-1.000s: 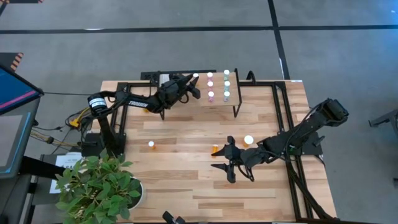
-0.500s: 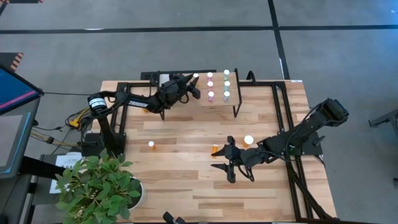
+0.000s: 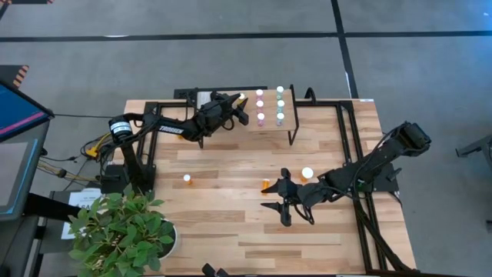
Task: Pick and place medicine bottles onto shelf by color
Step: Put the right small orange pill bottle on the shelf, then align the left small orange pill bottle with the other small orange pill bottle on the shelf
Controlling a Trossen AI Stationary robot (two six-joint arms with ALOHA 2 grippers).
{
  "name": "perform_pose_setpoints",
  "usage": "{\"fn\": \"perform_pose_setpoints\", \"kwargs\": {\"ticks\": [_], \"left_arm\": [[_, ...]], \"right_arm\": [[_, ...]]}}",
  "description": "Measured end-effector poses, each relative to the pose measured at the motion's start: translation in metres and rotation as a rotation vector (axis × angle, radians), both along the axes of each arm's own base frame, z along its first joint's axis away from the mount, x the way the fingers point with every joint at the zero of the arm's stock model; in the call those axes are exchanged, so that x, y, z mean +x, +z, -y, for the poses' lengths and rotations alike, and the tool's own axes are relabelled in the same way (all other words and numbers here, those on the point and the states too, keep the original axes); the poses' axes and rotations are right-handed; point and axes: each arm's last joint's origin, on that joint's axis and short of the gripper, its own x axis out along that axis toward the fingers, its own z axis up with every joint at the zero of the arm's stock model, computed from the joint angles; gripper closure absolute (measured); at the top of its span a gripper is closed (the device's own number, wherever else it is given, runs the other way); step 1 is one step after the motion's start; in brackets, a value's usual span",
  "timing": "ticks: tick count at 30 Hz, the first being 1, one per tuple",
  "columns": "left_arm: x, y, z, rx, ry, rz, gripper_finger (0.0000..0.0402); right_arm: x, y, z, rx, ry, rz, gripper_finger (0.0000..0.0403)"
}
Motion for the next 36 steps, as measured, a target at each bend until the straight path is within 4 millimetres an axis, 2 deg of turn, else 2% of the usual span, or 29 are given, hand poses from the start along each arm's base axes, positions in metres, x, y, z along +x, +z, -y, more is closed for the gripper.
{"fn": "perform_pose_setpoints", "kwargs": {"ticks": [7, 21, 25, 29, 33, 36], "left_arm": [[-0.006, 0.01, 0.002, 0.001, 0.054, -0.041, 0.0229], [-0.018, 0.064, 0.036, 0.139, 0.044, -0.062, 0.0229], [-0.027, 0.086, 0.058, 0.148, 0.003, -0.037, 0.0229], [-0.042, 0.104, 0.095, 0.203, -0.195, 0.014, 0.0229], [-0.065, 0.107, 0.131, 0.229, -0.319, 0.05, 0.0229], [-0.085, 0.096, 0.151, 0.178, -0.418, 0.084, 0.023]], "right_arm": [[0.0, 0.0, 0.0, 0.0, 0.0, -0.002, 0.0179], [0.0, 0.0, 0.0, 0.005, -0.003, -0.002, 0.0179], [0.0, -0.001, 0.0, 0.004, -0.003, -0.008, 0.0179], [-0.002, 0.0, 0.001, -0.001, -0.008, -0.016, 0.0179], [-0.003, -0.001, 0.002, 0.015, -0.045, -0.025, 0.0179], [-0.004, 0.0, 0.003, 0.044, -0.057, -0.025, 0.0179]]}}
